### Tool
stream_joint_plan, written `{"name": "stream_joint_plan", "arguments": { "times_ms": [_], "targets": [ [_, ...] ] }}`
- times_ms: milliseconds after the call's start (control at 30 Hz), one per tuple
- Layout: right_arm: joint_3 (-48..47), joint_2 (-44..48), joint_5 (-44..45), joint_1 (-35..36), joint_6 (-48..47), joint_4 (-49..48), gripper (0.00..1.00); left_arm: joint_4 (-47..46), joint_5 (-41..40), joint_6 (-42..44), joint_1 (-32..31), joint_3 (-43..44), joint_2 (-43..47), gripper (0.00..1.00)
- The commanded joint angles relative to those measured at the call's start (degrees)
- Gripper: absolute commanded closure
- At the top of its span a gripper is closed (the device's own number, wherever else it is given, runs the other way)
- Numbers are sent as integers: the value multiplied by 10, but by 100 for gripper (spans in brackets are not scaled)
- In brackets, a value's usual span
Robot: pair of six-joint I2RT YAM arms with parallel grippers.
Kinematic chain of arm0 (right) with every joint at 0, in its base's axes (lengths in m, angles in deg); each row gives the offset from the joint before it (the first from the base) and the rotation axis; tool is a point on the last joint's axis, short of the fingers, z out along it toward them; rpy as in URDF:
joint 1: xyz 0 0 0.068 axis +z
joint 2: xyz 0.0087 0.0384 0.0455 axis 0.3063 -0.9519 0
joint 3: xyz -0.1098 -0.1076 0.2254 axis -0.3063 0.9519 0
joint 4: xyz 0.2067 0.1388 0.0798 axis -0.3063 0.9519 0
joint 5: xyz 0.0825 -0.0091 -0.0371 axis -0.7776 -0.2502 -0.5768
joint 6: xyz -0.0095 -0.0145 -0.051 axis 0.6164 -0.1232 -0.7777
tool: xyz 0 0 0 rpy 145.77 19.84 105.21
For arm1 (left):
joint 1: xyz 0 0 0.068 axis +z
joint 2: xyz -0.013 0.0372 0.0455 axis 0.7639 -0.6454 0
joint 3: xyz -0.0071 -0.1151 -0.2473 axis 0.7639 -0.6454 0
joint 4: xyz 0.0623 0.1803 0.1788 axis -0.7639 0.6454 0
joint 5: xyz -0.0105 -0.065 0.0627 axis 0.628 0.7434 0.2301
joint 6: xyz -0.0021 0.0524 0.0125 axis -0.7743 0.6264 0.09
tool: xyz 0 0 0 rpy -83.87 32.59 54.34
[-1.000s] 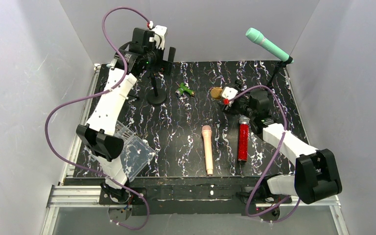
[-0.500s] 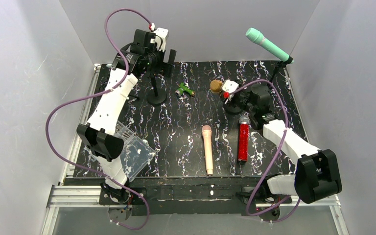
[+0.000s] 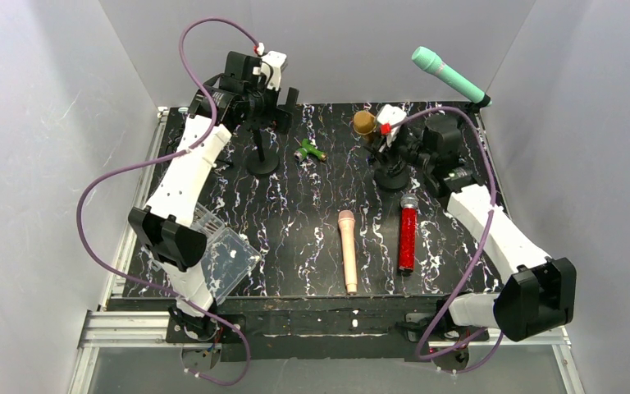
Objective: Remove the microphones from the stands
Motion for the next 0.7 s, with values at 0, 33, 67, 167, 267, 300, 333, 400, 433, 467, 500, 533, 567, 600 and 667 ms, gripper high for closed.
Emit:
{"name": "stream_joint_plan", "arguments": {
  "times_ms": [0, 33, 67, 167, 267, 300, 333, 400, 433, 467, 500, 533, 567, 600, 667],
  "targets": [
    [-90, 26, -49, 4, 76, 98, 99, 32, 141, 9, -2, 8, 52, 2],
    [-105, 30, -63, 4, 92, 119, 99, 38, 174, 6, -2, 9, 56, 2],
    [-120, 35, -74, 3, 106, 137, 99, 45, 202, -3, -3, 9, 60, 2],
    [-155, 45, -103, 1, 165, 180, 99, 61, 282, -62, -4, 12, 70, 2],
    [-174, 49, -151, -5, 228, 204, 99, 50, 390, -127, -7, 3, 79, 2],
    [-178, 49, -167, -7, 250, 205, 99, 41, 421, -149, -11, -3, 82, 2],
    [-178, 50, -185, -9, 278, 204, 99, 28, 456, -168, -15, -10, 86, 2],
    [-174, 52, -217, -15, 327, 194, 99, 9, 503, -193, -27, -22, 92, 2],
    [-171, 54, -238, -21, 357, 178, 99, 3, 523, -200, -34, -31, 95, 2],
    [-164, 54, -264, -32, 394, 154, 99, -8, 541, -209, -41, -41, 99, 2],
    [-154, 54, -290, -43, 432, 119, 99, -26, 560, -223, -48, -58, 102, 2],
    [-141, 53, -312, -53, 483, 74, 99, -48, 574, -237, -54, -75, 106, 2],
    [-124, 51, -330, -63, 537, 13, 99, -67, 588, -246, -61, -90, 108, 2],
    [-111, 47, -346, -70, 585, -44, 99, -88, 598, -254, -66, -103, 110, 2],
    [-96, 39, -360, -78, 641, -97, 99, -115, 611, -259, -76, -122, 113, 2]
  ]
}}
